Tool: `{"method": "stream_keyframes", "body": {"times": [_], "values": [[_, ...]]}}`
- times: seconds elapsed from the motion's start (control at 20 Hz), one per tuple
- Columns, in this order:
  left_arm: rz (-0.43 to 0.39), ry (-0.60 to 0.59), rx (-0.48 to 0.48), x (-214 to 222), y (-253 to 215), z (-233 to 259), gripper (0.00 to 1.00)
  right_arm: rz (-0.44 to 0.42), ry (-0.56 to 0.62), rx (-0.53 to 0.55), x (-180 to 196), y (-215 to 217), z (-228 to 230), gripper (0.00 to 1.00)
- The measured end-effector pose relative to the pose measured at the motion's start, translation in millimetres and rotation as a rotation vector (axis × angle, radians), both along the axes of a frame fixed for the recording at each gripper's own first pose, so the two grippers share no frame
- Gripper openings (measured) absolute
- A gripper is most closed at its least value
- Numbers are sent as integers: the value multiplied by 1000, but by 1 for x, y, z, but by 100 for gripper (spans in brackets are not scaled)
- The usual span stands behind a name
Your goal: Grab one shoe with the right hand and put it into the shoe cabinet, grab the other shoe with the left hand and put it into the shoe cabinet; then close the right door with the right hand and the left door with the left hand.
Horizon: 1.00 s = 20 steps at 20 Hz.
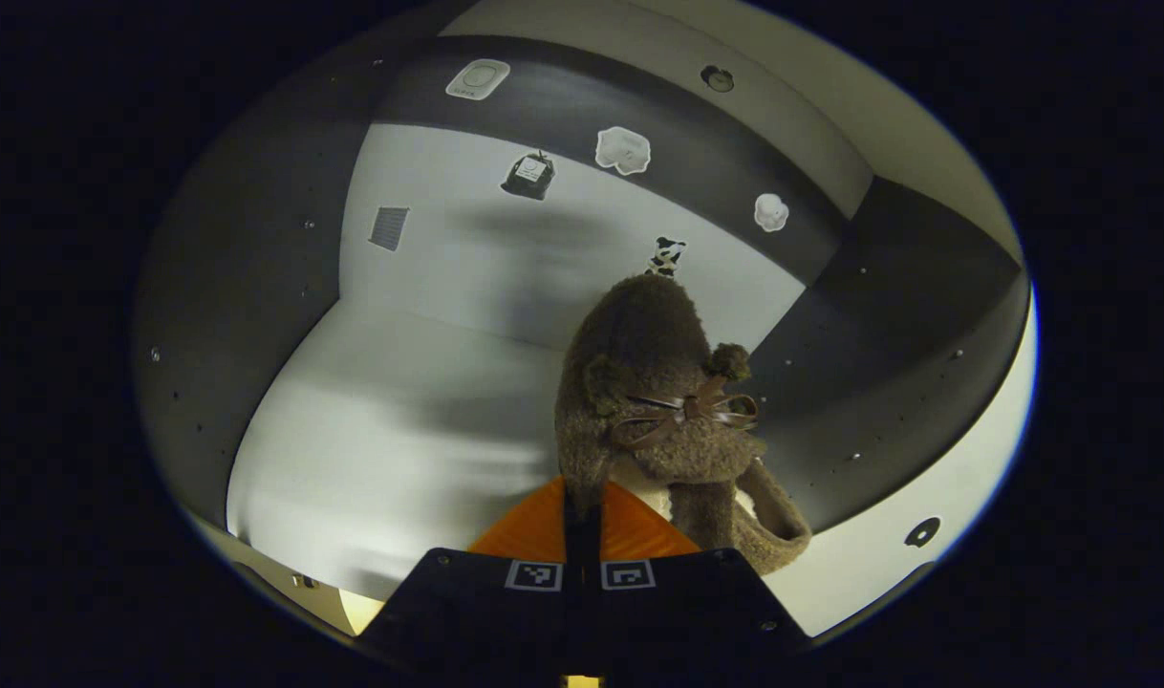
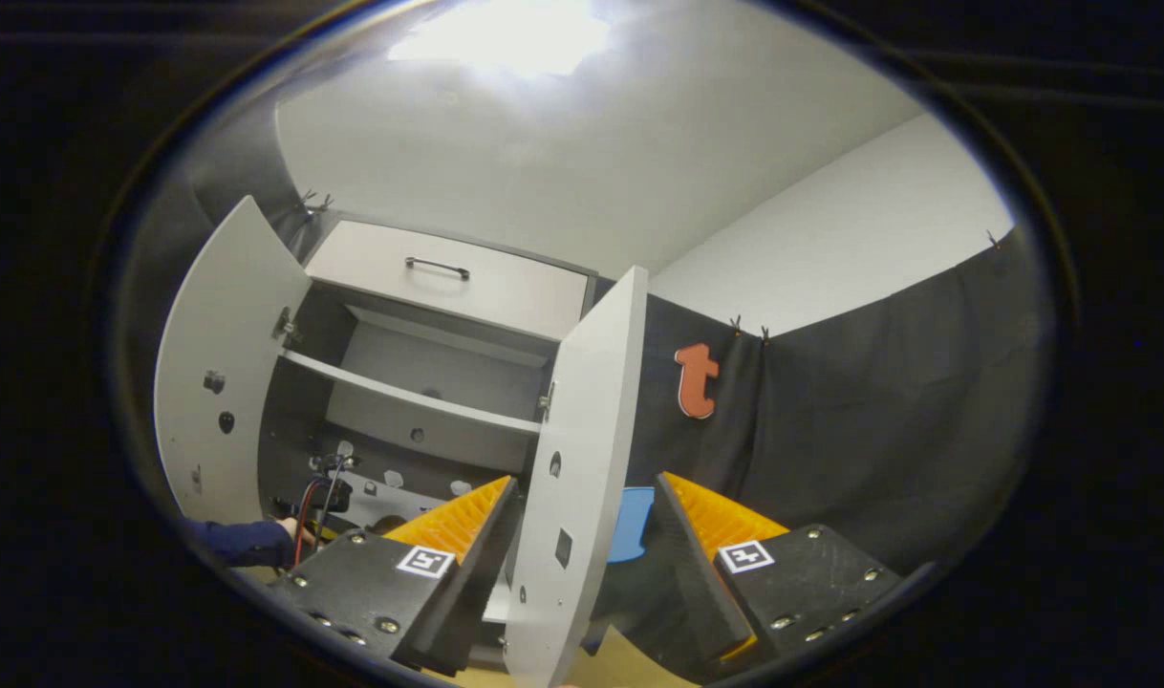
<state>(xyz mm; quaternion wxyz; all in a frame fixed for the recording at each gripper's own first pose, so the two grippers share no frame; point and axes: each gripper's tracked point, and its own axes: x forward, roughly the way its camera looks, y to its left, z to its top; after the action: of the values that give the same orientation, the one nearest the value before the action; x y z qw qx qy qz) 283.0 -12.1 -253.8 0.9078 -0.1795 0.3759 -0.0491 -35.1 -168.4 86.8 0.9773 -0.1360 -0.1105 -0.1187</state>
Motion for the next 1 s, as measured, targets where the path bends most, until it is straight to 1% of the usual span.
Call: {"method": "stream_keyframes", "body": {"times": [0.05, 0.1, 0.25, 0.3, 0.45, 0.5, 0.55, 0.6, 0.65, 0.7, 0.75, 0.8, 0.85, 0.9, 1.0], "values": [[-1, 2, 9, 3, 0, -2, 1, -7, -2, -15, -2, -1, 0, 82], [-5, 4, 20, 5, -1, -5, 0, -18, -5, -28, -5, -4, 0, 85], [-4, 16, 60, 11, 1, -13, 1, -37, -10, -47, -12, -8, 2, 85], [-1, 18, 67, 13, 2, -15, 1, -42, -11, -47, -14, -11, 3, 82], [-2, 29, 90, 16, 2, -22, 0, -55, -12, -38, -17, -19, 2, 82], [-1, 34, 100, 17, 3, -24, 1, -62, -11, -34, -19, -23, 2, 85], [0, 43, 111, 17, 5, -27, 1, -65, -10, -29, -19, -26, 1, 82], [4, 52, 121, 16, 6, -29, 0, -67, -8, -22, -19, -28, 0, 82], [10, 55, 132, 17, 8, -30, 1, -70, -6, -17, -19, -31, 0, 85], [10, 54, 132, 18, 7, -30, 1, -74, -3, -13, -20, -33, -1, 85], [1, 51, 132, 19, 6, -30, 1, -77, -1, -9, -21, -36, -3, 82], [-11, 50, 130, 19, 2, -29, 4, -80, 2, -3, -21, -39, -4, 82], [-20, 46, 124, 19, -1, -28, 6, -80, 3, 5, -21, -41, -5, 85], [-22, 43, 125, 19, -1, -27, 10, -79, 4, 15, -21, -43, -6, 82], [-29, 42, 117, 17, -5, -25, 23, -79, 6, 34, -21, -49, -8, 82]]}}
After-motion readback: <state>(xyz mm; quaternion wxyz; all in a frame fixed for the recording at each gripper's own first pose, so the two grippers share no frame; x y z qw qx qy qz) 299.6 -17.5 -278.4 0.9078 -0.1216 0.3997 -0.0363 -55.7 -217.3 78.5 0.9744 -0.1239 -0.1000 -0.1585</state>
